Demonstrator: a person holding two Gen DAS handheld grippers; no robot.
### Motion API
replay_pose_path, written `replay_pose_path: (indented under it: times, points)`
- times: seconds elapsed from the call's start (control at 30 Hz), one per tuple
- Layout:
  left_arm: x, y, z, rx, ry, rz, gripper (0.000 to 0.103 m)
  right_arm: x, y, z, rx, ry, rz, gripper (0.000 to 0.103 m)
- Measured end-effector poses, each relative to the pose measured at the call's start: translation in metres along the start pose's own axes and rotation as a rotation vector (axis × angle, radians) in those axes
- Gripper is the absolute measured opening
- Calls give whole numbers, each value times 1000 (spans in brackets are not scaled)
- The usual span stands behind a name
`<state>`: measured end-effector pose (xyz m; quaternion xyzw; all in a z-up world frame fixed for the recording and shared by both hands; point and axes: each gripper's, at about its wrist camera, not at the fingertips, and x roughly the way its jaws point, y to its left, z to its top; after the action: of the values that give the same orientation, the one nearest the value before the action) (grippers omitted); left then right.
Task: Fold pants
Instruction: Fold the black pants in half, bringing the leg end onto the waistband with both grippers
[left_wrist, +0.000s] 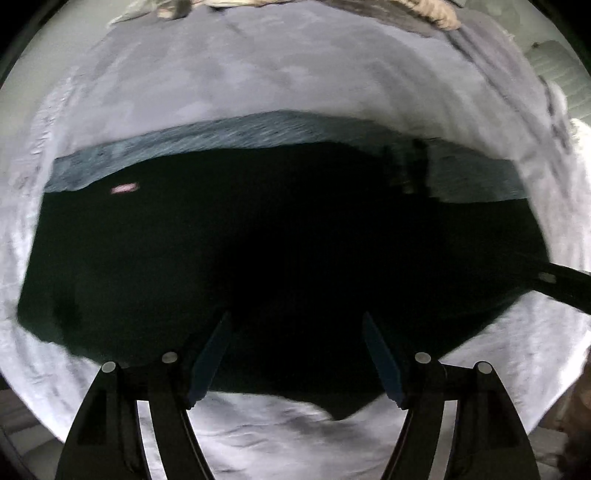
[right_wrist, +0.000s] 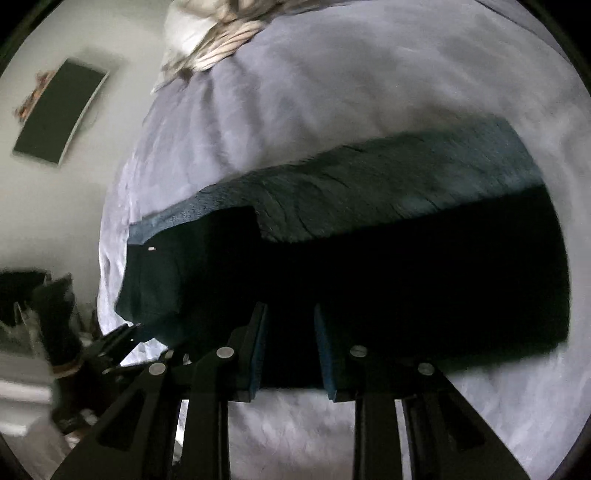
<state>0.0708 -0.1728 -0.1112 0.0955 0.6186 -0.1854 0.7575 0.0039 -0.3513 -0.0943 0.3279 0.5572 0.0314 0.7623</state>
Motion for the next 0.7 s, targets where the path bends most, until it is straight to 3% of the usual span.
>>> replay_pose_path:
  times: [0.07, 0.13, 0.23, 0.3, 0.37, 0.4, 0.53, 0.63, 0.7]
  points:
    - [3, 10, -4, -26, 15, 11, 73, -7, -12, -13, 94, 4, 56, 29]
    - [5, 15, -8, -25, 23, 24, 73, -5, -24, -23, 170, 19, 95, 37]
    - [11, 15, -11, 6, 29, 52, 75, 12, -43, -33, 312, 26, 144, 40]
    - [11, 16, -10, 6, 29, 48, 75, 25, -58, -34, 429, 10, 223, 40]
    - [9, 21, -10, -4, 26, 43, 75, 30, -67, -33, 508, -10, 280, 36]
    - [7, 23, -10, -10, 26, 44, 75, 31, -67, -31, 514, -23, 286, 24]
    - [14, 28, -9, -4, 44, 41, 75, 41, -61, -33, 433, 30, 163, 14]
    - [11, 21, -8, 27, 43, 64, 75, 40, -55, -35, 396, 42, 124, 14]
    - [9, 17, -8, 28, 47, 66, 75, 36, -40, -34, 308, 67, 74, 14]
